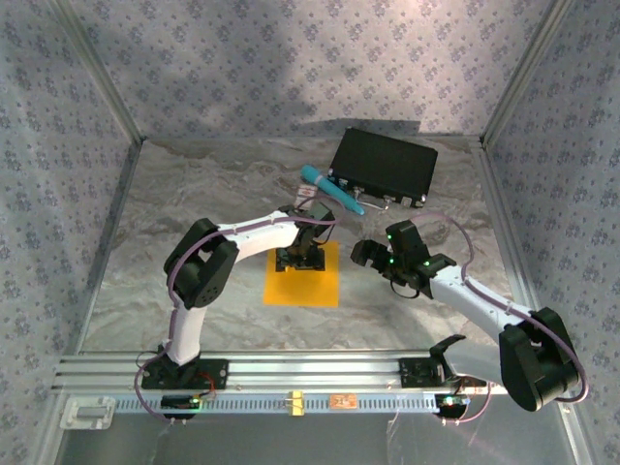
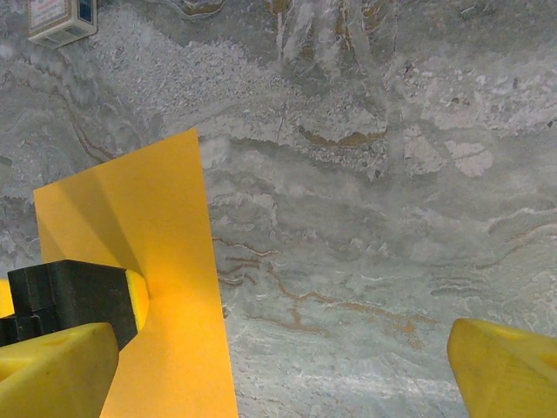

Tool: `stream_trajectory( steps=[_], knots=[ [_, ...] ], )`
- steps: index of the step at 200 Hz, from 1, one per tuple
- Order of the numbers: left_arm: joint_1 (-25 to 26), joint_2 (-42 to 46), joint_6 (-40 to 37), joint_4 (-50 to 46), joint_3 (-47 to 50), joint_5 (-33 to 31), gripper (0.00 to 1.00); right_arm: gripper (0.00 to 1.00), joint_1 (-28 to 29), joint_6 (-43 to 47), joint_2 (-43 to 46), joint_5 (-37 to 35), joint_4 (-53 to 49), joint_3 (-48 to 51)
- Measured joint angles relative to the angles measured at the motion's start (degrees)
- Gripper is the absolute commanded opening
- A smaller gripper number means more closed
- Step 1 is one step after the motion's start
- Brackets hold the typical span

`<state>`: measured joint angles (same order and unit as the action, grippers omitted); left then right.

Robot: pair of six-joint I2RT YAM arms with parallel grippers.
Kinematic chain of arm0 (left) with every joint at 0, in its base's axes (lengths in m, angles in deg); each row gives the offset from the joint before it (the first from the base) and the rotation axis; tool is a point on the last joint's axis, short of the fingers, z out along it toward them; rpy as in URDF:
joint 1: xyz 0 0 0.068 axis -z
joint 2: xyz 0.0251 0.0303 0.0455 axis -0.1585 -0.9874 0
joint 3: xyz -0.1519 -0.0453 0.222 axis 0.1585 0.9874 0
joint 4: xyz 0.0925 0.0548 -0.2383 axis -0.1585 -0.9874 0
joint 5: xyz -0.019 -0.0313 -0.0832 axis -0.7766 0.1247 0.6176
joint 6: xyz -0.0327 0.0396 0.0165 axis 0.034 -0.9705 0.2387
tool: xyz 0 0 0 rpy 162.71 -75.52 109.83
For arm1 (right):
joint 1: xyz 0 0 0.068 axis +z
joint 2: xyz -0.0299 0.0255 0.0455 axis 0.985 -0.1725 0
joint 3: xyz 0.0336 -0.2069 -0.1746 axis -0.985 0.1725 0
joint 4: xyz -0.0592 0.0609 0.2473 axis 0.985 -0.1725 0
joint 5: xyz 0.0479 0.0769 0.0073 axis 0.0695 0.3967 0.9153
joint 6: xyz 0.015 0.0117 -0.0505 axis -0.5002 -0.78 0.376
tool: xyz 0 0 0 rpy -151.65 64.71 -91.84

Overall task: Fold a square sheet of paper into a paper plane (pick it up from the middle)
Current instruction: Move the square sheet of paper to the center of the table, then first fold the square sheet of paper in half at the center of the table.

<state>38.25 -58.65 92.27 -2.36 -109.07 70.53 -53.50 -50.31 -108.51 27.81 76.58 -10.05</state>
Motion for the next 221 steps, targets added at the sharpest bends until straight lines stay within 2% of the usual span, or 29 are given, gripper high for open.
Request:
stream_trajectory(
  steps=[180, 221],
  knots=[
    [0.4, -0.9, 0.4, -1.2, -1.4, -0.6, 0.75, 0.99, 0.0, -0.1, -0.2, -3.0, -2.8, -1.0],
    [0.4, -0.6, 0.4, -0.7, -1.0, -0.9, 0.68, 0.99, 0.0, -0.1, -0.2, -3.0, -2.8, -1.0]
  ],
)
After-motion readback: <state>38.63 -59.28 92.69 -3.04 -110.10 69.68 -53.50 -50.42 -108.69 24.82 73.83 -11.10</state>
